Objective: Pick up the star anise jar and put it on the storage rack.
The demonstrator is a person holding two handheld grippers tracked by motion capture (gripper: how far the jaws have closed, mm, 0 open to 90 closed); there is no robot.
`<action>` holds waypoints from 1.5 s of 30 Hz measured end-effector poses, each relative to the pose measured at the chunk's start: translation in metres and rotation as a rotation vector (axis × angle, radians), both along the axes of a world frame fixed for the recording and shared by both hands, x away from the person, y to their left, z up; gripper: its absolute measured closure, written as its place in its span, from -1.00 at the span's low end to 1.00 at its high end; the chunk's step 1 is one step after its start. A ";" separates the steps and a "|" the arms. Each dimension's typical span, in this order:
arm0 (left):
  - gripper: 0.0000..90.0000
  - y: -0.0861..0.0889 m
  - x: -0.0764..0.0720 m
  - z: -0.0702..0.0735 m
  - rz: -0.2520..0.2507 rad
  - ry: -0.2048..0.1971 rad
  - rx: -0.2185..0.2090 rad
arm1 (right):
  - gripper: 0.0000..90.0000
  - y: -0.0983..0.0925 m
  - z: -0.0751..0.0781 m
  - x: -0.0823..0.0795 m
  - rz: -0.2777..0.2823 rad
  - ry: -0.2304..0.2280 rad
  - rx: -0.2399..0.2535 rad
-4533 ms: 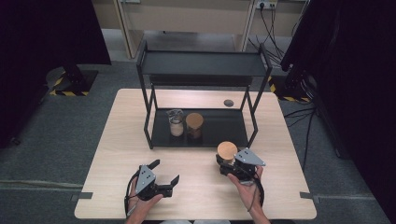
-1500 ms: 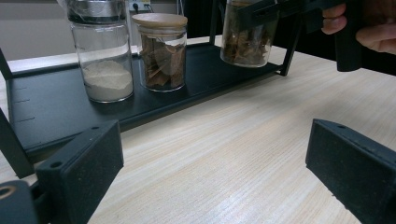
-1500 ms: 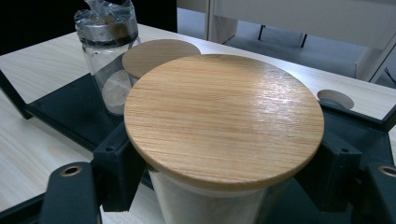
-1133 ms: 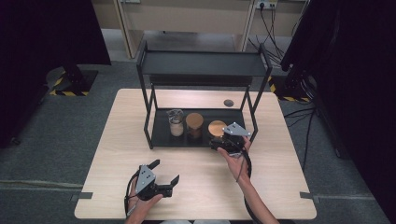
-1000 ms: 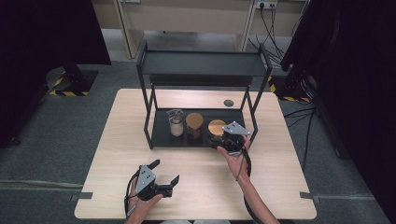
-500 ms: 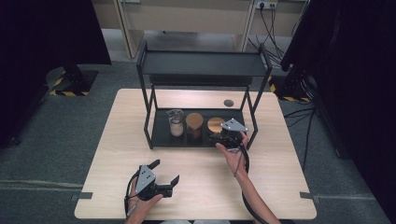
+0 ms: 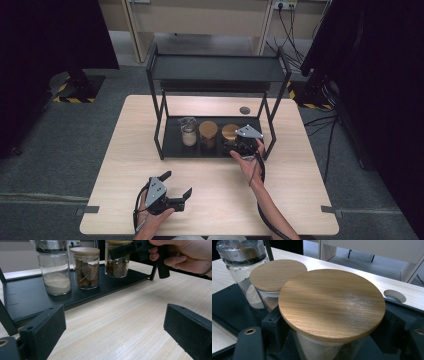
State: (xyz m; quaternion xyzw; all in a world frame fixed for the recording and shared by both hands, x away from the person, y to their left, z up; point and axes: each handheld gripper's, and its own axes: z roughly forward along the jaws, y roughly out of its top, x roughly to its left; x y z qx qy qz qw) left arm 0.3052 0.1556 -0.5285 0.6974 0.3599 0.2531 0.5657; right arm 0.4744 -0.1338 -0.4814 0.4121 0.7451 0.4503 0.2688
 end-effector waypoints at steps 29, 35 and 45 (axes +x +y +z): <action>-0.92 0.000 0.000 0.000 0.000 0.001 -0.001 | -0.43 0.004 -0.009 0.015 -0.022 0.014 -0.015; -0.92 0.000 0.000 0.000 0.000 0.001 -0.001 | -0.43 0.004 -0.013 0.017 -0.029 0.022 -0.023; -0.92 0.000 0.000 0.000 0.000 0.000 0.000 | -0.43 0.002 -0.016 0.019 -0.037 0.023 -0.026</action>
